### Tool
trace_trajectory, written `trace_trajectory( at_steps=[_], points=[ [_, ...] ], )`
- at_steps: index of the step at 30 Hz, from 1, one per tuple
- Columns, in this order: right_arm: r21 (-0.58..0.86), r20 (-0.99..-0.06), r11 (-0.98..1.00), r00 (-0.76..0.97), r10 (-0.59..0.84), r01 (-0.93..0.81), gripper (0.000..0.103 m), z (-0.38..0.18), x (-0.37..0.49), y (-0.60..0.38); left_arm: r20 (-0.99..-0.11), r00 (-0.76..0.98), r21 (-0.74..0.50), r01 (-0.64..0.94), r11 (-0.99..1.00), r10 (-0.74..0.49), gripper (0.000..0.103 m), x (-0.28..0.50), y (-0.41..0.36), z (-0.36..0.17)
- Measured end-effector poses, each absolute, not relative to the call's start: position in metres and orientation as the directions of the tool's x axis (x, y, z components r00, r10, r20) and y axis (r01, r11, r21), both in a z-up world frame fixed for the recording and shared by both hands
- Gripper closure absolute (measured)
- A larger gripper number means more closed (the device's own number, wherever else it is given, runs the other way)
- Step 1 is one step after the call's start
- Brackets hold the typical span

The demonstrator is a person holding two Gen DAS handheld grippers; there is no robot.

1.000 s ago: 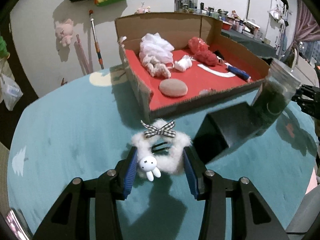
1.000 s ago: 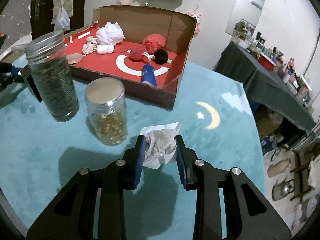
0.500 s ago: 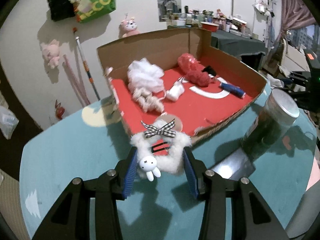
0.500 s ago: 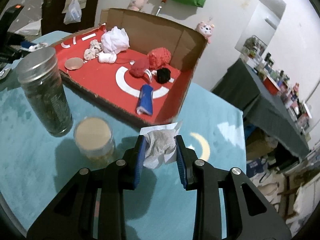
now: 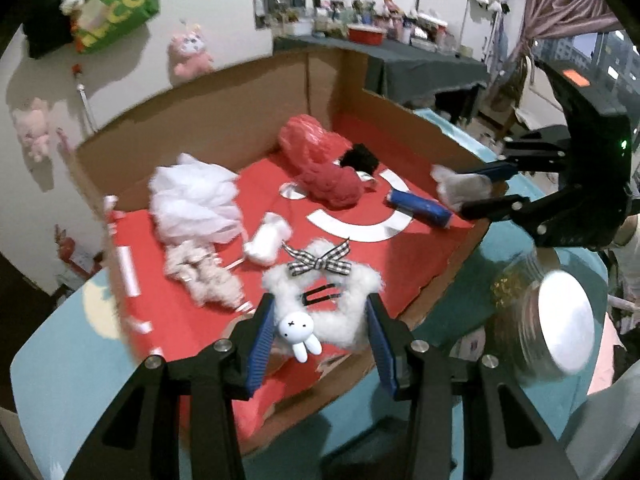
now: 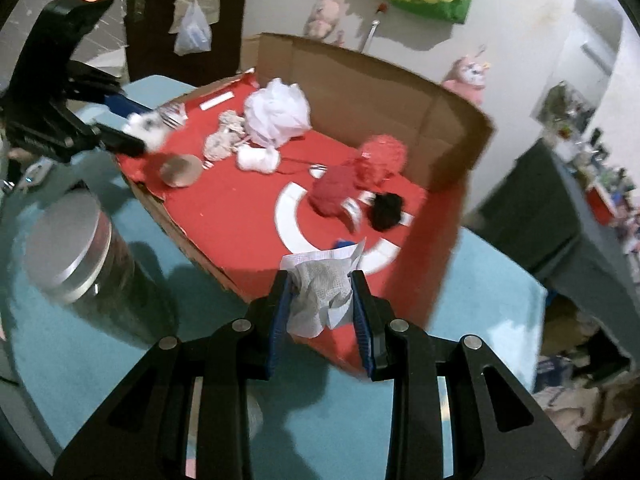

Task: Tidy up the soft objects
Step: 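Carry the fluffy clip and white cloth over the red-lined box and lower them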

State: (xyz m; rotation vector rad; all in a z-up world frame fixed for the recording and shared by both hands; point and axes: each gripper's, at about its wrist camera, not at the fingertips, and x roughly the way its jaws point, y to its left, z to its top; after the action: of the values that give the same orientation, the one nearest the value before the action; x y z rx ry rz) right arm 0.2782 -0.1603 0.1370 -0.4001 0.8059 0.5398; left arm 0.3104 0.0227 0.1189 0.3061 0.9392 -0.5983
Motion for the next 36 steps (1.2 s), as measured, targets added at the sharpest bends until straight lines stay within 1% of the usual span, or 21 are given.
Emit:
trace_trajectory(
  at_steps=[7,13,18,27,33,35,36],
  points=[
    [-0.003,-0.821,0.761,0.436,0.369,-0.649,0.075,0.124,0.322,-0.134,-0.882,0.358,-0.018,0.627,0.778,-0.308,0.056,0.341,-0.009,0.097],
    [0.063,-0.862,0.746,0.341,0.376,-0.663,0.075,0.110,0.347,-0.119,-0.918,0.286,-0.032,0.639,0.769,-0.276,0.056,0.359,-0.023,0.082],
    [0.117,-0.886,0.759,0.278,0.370,-0.640,0.075,0.098,0.365,-0.115,-0.933,0.262,-0.025,0.637,0.770,-0.247,0.056,0.369,-0.028,0.070],
    [0.126,-0.910,0.767,0.235,0.342,-0.629,0.074,0.084,0.376,-0.107,-0.937,0.264,-0.009,0.636,0.772,-0.229,0.054,0.374,-0.035,0.061],
    [0.119,-0.917,0.771,0.229,0.327,-0.625,0.074,0.080,0.379,-0.104,-0.935,0.271,-0.004,0.637,0.771,-0.229,0.049,0.371,-0.038,0.059],
    [0.113,-0.918,0.773,0.232,0.322,-0.625,0.072,0.080,0.380,-0.103,-0.934,0.272,-0.003,0.639,0.769,-0.229,0.048,0.371,-0.039,0.058],
    [0.110,-0.919,0.773,0.232,0.319,-0.625,0.067,0.080,0.381,-0.101,-0.934,0.274,-0.001,0.638,0.770,-0.228,0.048,0.372,-0.039,0.058]
  ],
)
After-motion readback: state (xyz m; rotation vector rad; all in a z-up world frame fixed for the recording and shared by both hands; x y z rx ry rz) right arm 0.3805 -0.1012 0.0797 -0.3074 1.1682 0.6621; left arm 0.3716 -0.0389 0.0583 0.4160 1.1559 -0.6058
